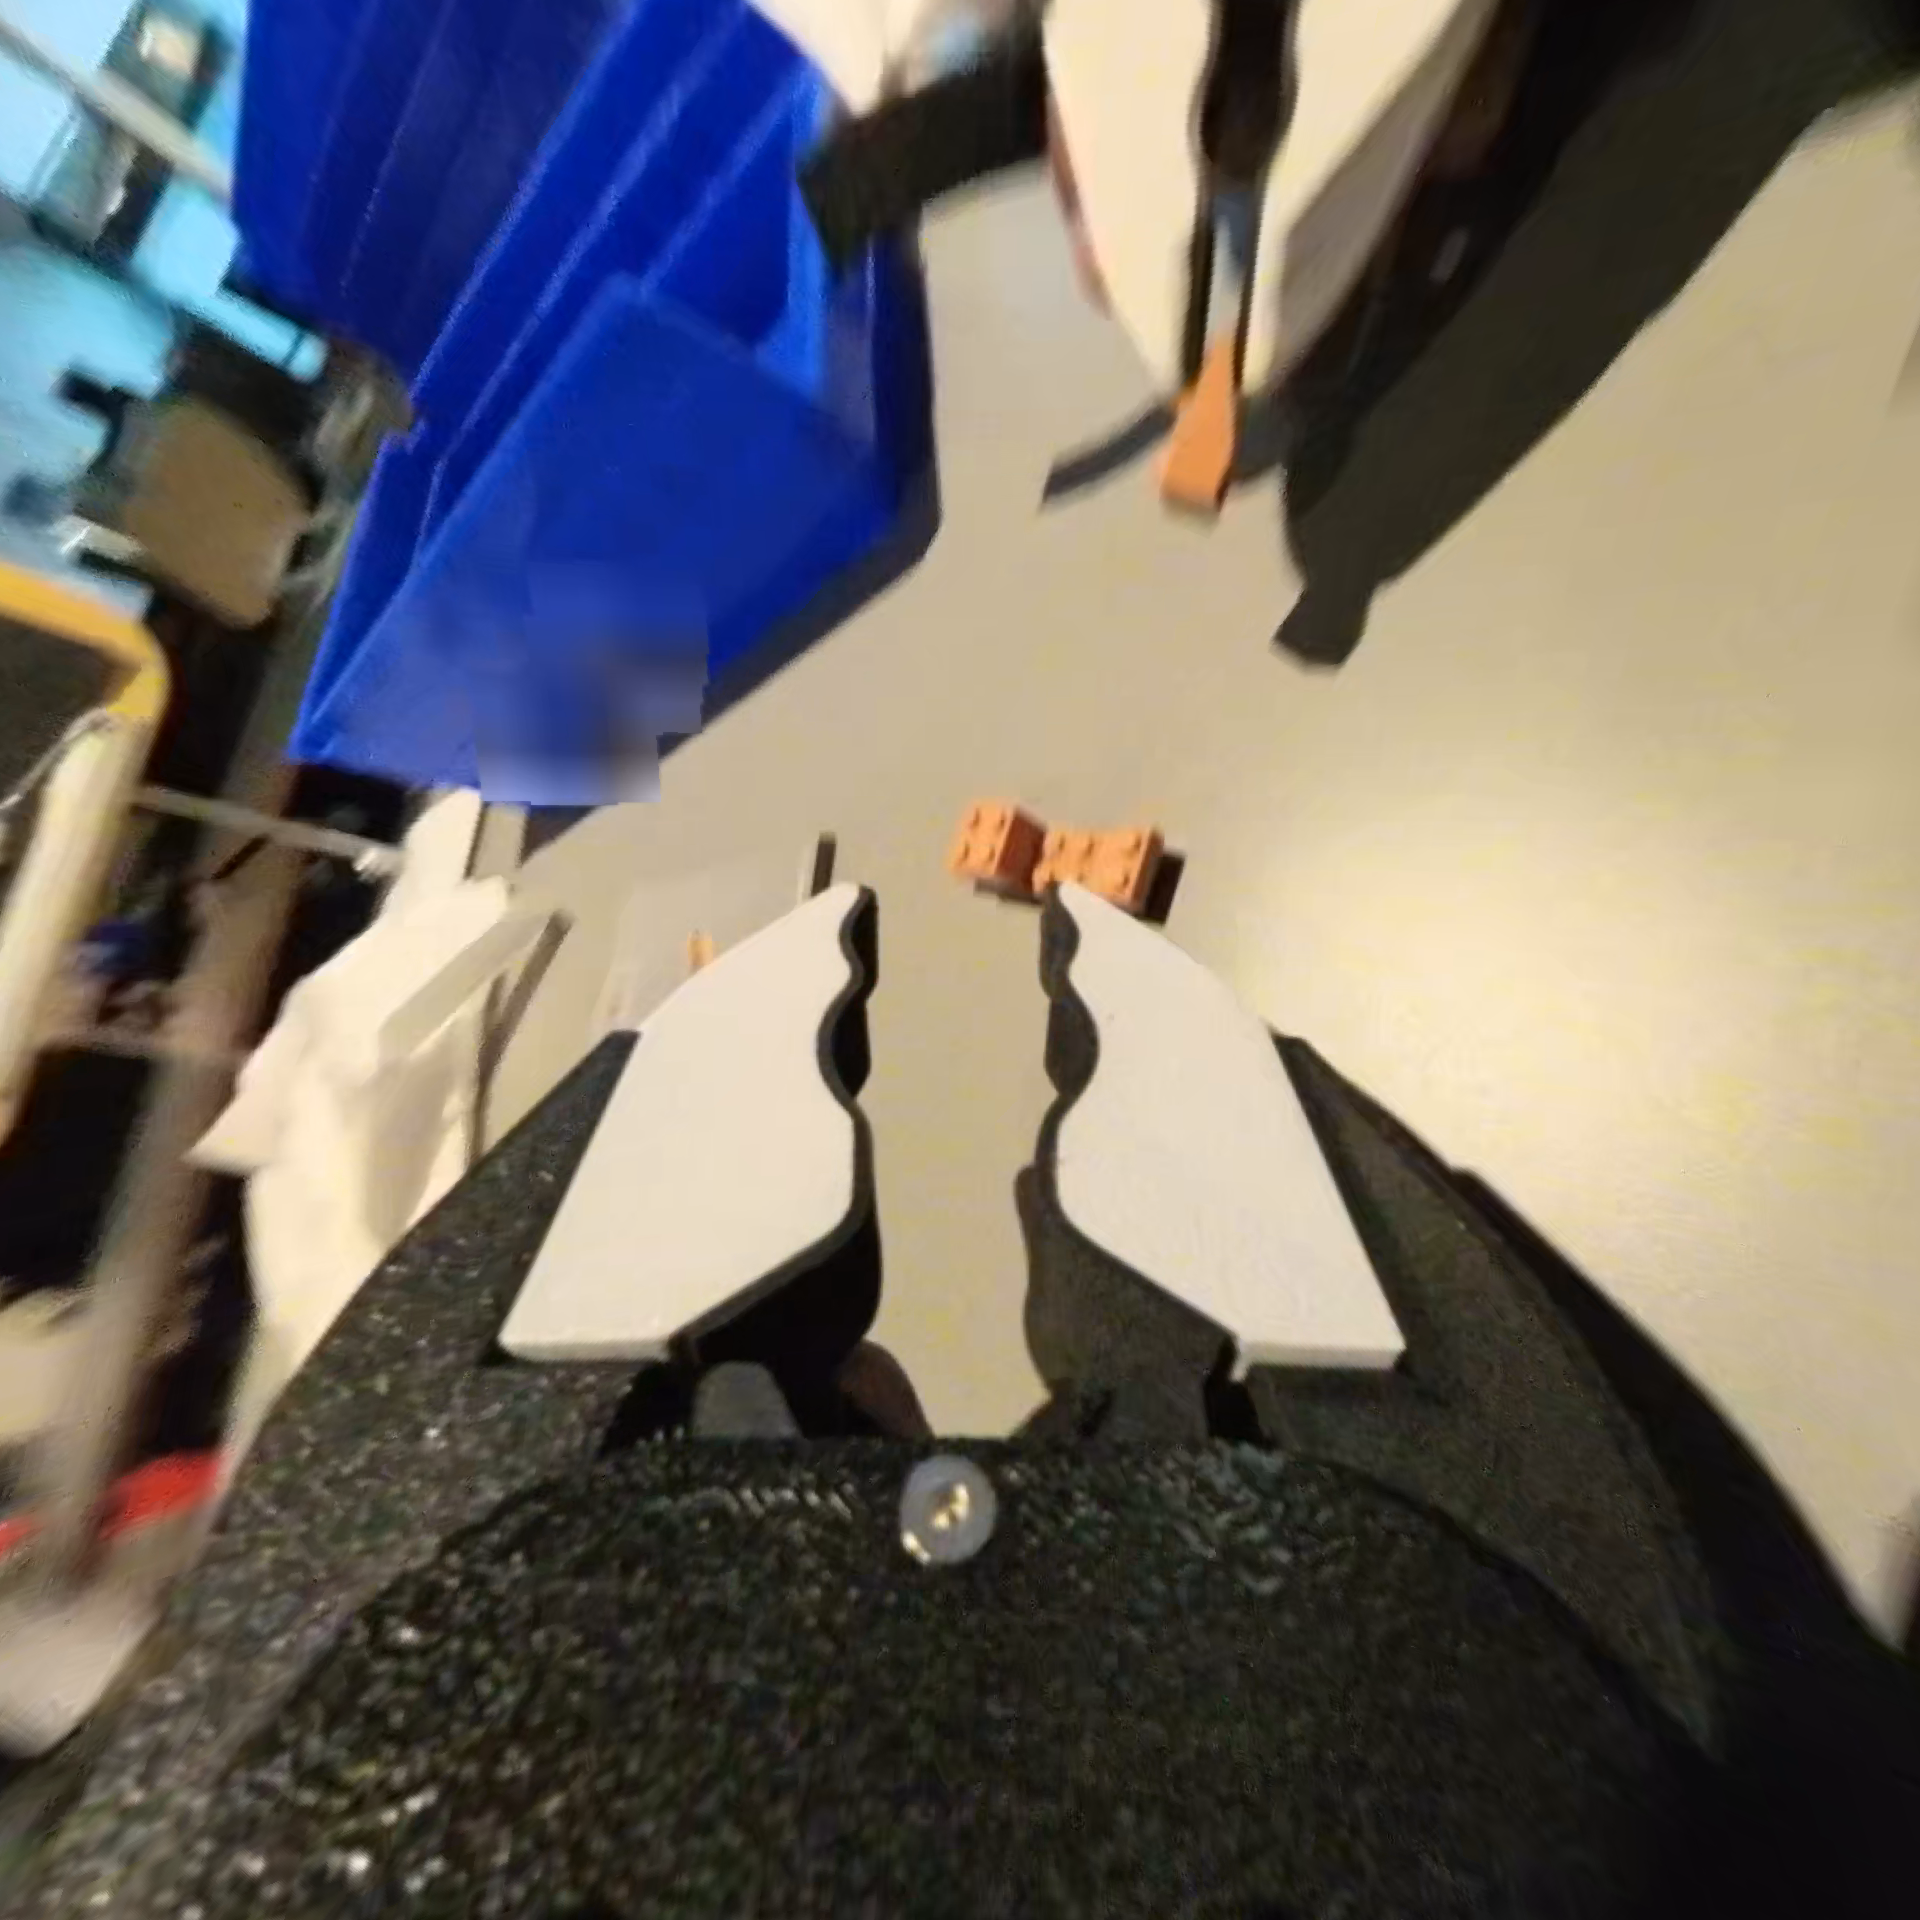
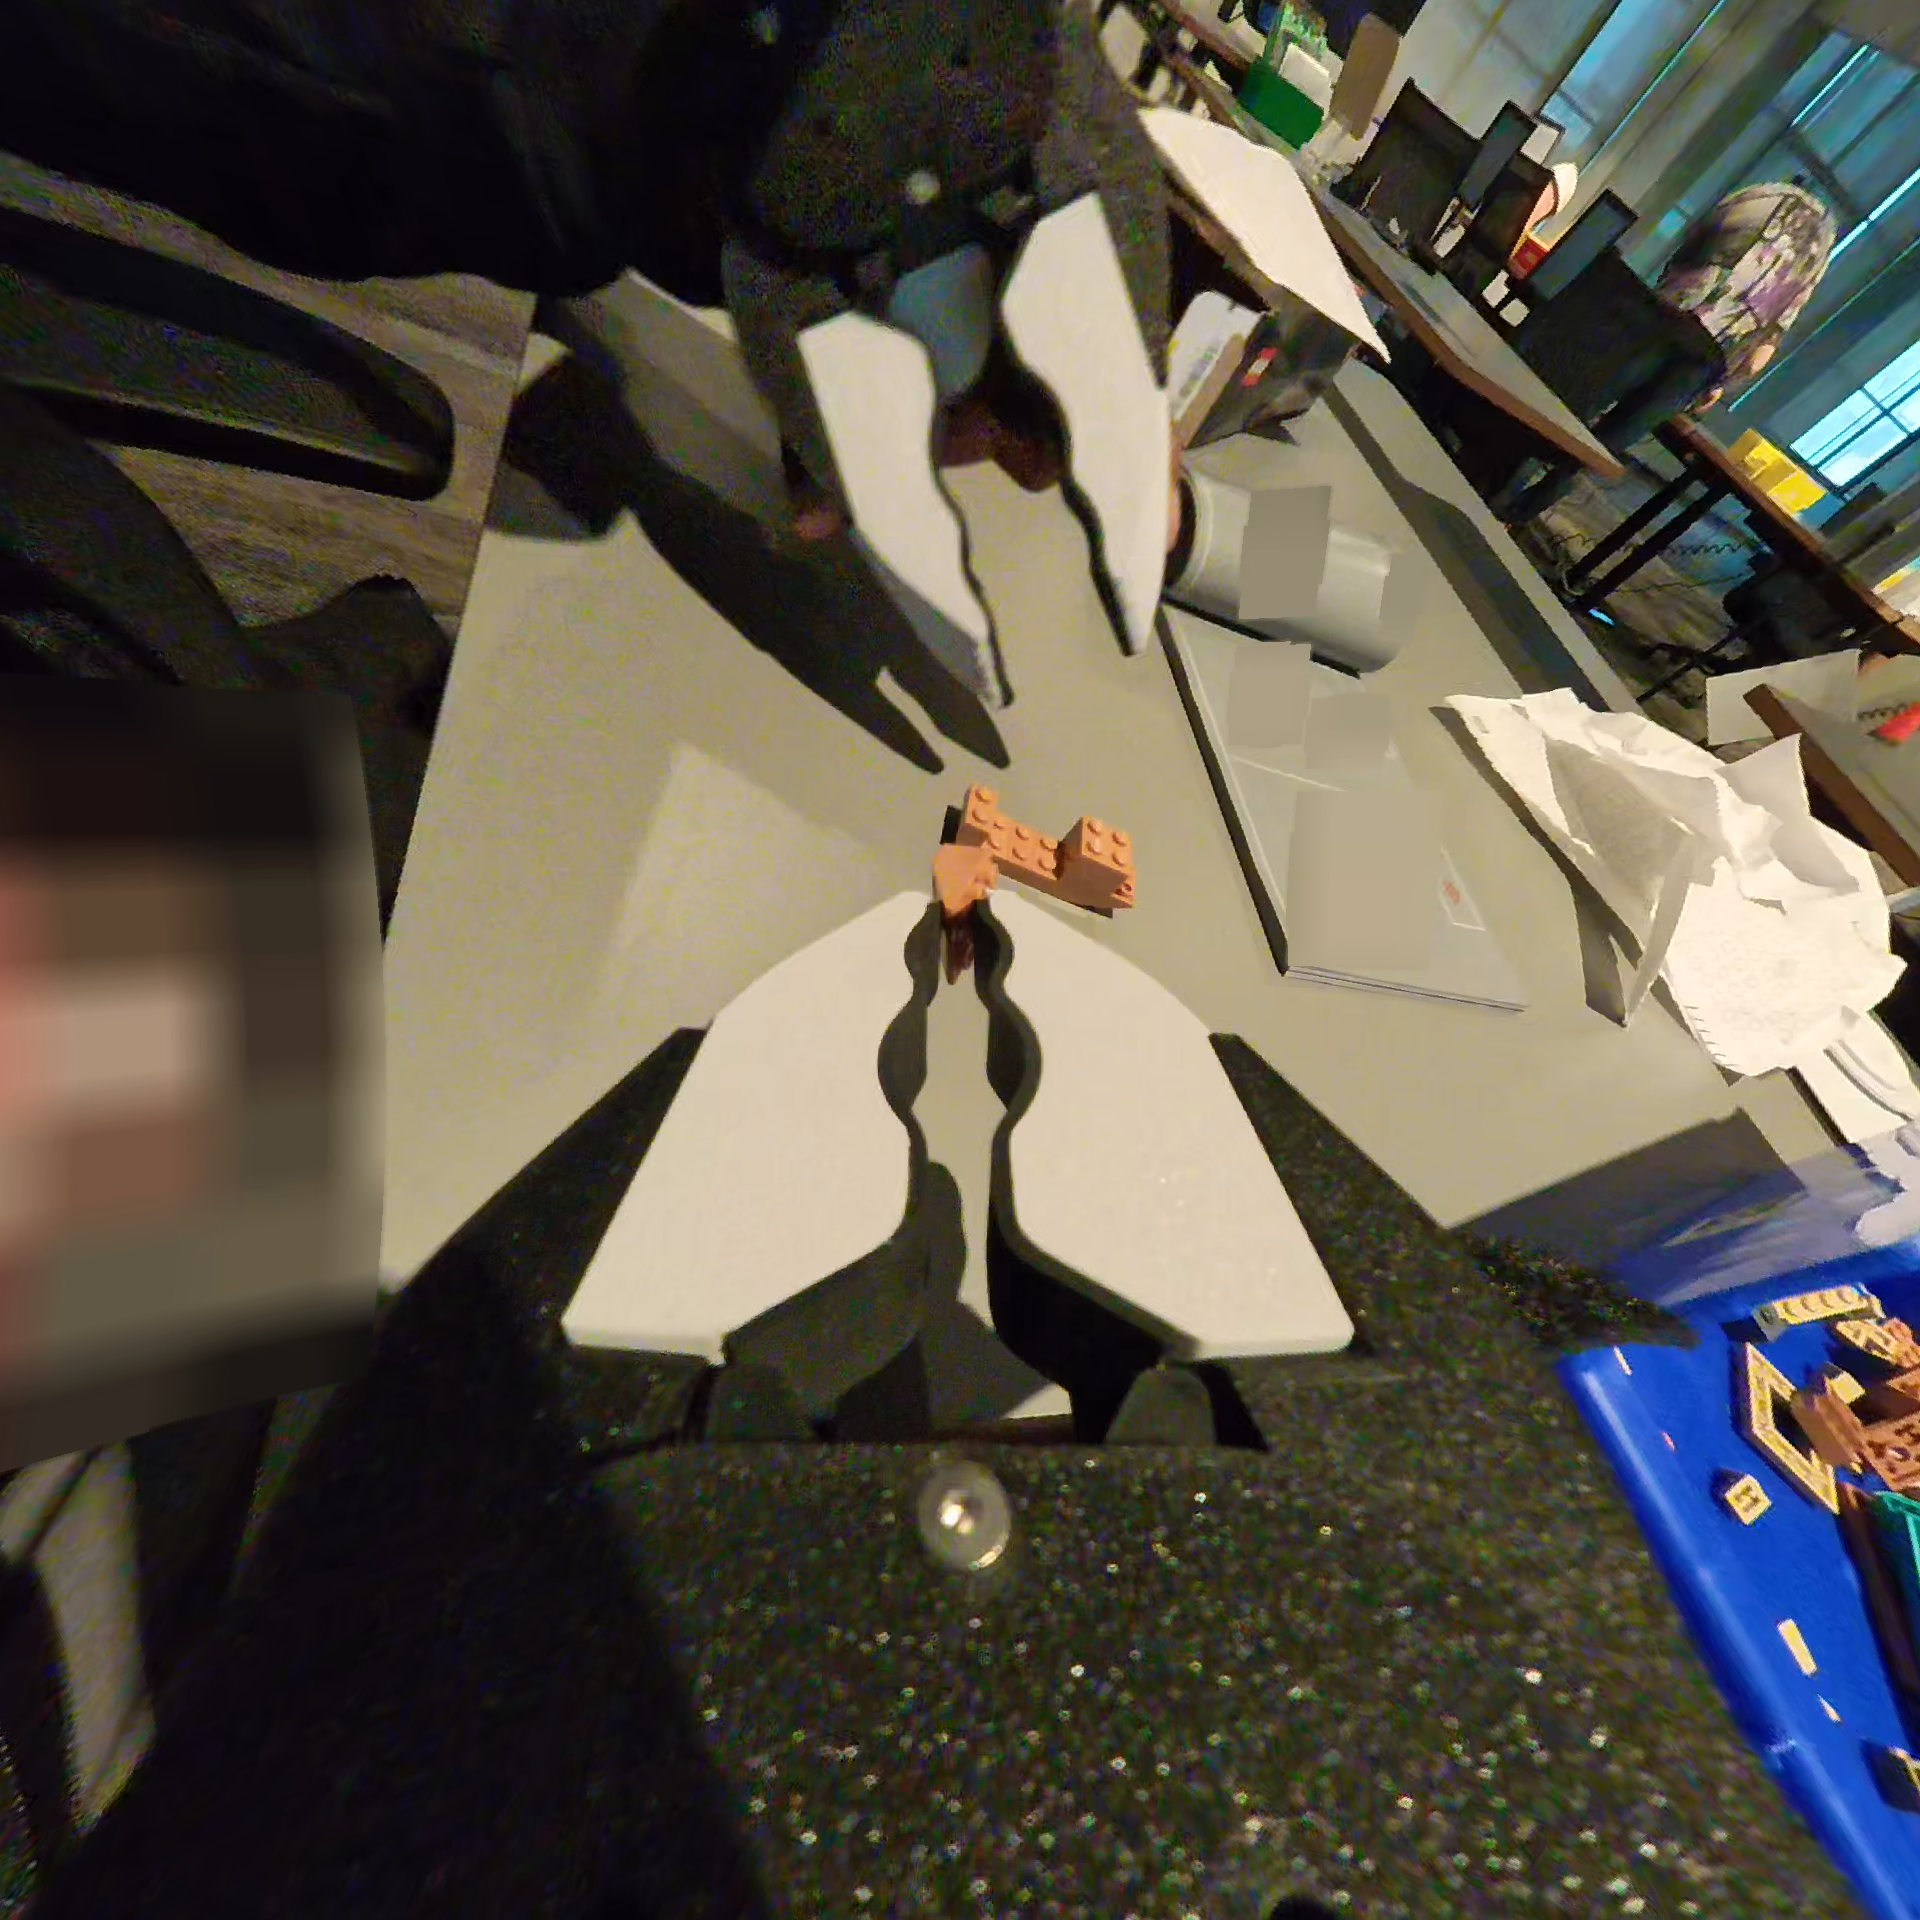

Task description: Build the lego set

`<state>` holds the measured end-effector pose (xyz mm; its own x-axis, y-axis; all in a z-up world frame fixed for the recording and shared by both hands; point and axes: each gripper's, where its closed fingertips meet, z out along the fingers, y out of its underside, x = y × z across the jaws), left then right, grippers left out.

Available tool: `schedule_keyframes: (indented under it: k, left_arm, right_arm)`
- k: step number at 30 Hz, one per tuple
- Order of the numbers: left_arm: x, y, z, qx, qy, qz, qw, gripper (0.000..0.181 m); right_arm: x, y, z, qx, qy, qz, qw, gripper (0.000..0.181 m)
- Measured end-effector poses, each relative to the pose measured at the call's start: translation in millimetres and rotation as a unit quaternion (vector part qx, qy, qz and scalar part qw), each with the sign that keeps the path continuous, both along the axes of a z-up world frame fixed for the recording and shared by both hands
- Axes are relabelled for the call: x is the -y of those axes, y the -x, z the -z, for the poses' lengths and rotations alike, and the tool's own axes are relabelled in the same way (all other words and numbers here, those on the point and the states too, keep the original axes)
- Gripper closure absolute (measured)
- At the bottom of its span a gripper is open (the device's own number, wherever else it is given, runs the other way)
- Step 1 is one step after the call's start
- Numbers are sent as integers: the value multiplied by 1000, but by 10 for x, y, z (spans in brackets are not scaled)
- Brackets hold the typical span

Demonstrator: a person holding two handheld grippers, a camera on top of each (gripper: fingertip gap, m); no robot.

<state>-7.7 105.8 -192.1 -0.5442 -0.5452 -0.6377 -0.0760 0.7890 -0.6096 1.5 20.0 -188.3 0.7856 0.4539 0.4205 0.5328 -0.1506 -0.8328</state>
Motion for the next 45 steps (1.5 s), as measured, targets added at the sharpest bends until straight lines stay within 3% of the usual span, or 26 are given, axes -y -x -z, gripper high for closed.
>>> schedule_keyframes:
  k: [3,7,10,13,17,19,23,27,31,36,40,42,45]
  left_arm:
    - [11,31,170,-16,-52,-96,994,153]
    - [106,69,299,-71,57,-235,968,154]
    - [237,41,228,-65,146,-279,947,151]
    - [165,-12,235,-57,142,-337,929,151]
    - [159,-72,335,-87,152,-365,915,155]
    - [160,-83,365,-97,149,-358,917,175]
    - [148,-51,372,-106,147,-323,929,176]
    - [209,-3,360,-147,220,-269,926,181]
    - [309,53,347,-201,290,-212,911,181]
    - [184,87,309,-181,291,-214,915,181]
    - [-27,86,301,-124,195,-207,951,158]
    - [-110,44,315,-100,139,-177,969,145]
    - [-134,-31,282,-97,131,-111,980,132]
  right_arm:
    - [-5,-2,8,2,2,2,1000,176]
    - [-7,-9,3,2,0,6,1000,176]
    - [-8,-8,9,6,-1,7,1000,176]
    - [-5,-5,9,8,-2,7,1000,176]
    - [2,-3,13,13,-3,8,1000,176]
    - [-1,-6,21,12,1,10,1000,176]
    - [-34,-66,51,-22,37,24,999,176]
    - [-81,-131,218,-89,154,49,983,176]
    - [-122,-168,401,-81,223,70,969,176]
    - [-120,-154,448,-58,229,68,969,176]
    - [-101,-161,442,-44,218,71,972,171]
    - [-96,-165,418,-40,207,73,975,156]
    - [-60,-186,354,-46,184,72,979,138]
